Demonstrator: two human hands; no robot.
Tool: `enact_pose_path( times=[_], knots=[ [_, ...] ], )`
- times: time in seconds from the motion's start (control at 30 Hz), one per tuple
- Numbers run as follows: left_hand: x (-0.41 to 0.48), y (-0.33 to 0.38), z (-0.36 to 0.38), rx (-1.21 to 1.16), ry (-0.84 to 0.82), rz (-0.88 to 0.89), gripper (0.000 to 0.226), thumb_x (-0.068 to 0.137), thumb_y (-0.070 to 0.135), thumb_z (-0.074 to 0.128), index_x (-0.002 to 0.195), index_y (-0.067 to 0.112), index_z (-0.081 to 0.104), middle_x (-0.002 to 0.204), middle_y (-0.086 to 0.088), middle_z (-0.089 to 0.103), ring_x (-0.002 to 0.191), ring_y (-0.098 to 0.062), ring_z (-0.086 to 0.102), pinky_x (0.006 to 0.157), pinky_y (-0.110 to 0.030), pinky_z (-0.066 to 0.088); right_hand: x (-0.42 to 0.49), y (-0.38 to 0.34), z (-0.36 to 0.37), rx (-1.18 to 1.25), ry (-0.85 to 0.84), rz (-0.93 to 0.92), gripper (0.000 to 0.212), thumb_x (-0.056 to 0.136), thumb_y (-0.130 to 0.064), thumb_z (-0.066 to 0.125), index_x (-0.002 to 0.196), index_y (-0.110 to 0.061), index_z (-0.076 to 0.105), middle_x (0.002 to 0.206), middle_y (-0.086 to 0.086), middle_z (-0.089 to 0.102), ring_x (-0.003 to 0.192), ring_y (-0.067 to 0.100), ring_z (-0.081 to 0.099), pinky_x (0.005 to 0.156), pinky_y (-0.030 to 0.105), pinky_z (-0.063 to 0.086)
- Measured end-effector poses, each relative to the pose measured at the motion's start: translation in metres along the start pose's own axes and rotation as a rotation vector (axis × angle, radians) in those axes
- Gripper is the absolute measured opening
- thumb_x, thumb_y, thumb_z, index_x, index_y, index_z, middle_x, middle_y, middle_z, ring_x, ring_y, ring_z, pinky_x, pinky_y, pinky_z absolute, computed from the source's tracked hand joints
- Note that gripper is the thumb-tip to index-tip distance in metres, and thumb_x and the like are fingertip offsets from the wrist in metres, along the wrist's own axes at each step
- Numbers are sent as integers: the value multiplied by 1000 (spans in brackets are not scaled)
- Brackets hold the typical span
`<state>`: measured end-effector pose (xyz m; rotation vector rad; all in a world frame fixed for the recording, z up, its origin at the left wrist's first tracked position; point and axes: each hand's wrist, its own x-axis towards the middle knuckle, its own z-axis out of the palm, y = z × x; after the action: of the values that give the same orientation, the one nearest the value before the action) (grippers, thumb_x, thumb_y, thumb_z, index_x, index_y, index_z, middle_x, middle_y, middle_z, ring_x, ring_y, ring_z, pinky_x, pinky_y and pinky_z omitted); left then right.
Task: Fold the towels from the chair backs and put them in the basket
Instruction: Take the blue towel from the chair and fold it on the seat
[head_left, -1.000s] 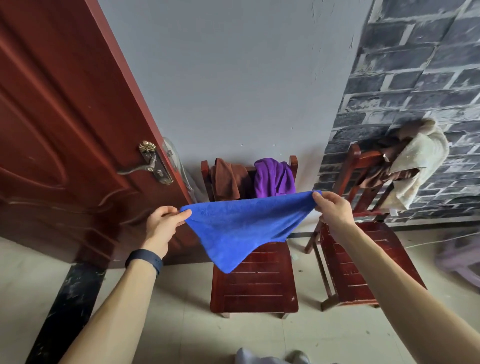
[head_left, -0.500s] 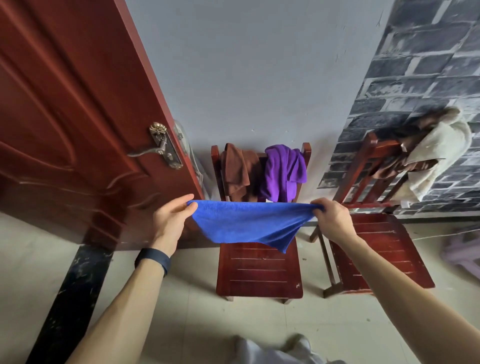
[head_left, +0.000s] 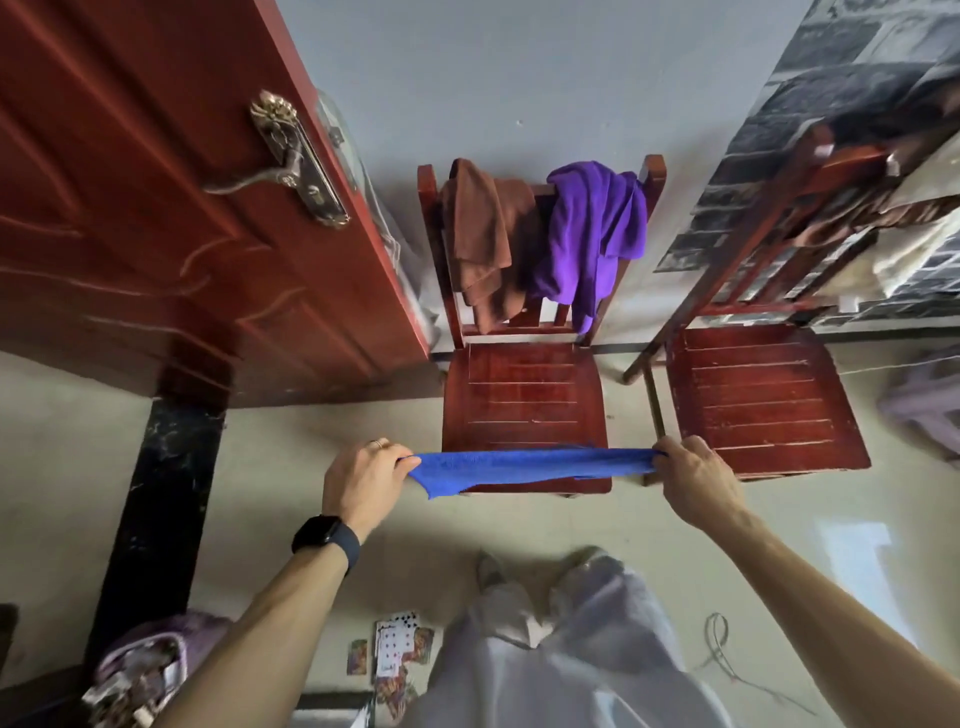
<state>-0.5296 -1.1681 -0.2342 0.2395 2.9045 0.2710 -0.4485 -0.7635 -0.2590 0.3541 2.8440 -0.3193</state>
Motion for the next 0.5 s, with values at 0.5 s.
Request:
enact_pose_path(
  times=[0.5],
  knots=[
    [184, 30, 128, -544, -131, -606, 23, 99, 41, 45, 96, 22, 58, 77, 6, 74, 55, -18, 68, 60, -29, 50, 197, 10, 100, 755, -163, 579, 22, 93, -22, 47, 106, -24, 65, 81, -3, 76, 62, 17, 74, 76, 45, 61]
  ],
)
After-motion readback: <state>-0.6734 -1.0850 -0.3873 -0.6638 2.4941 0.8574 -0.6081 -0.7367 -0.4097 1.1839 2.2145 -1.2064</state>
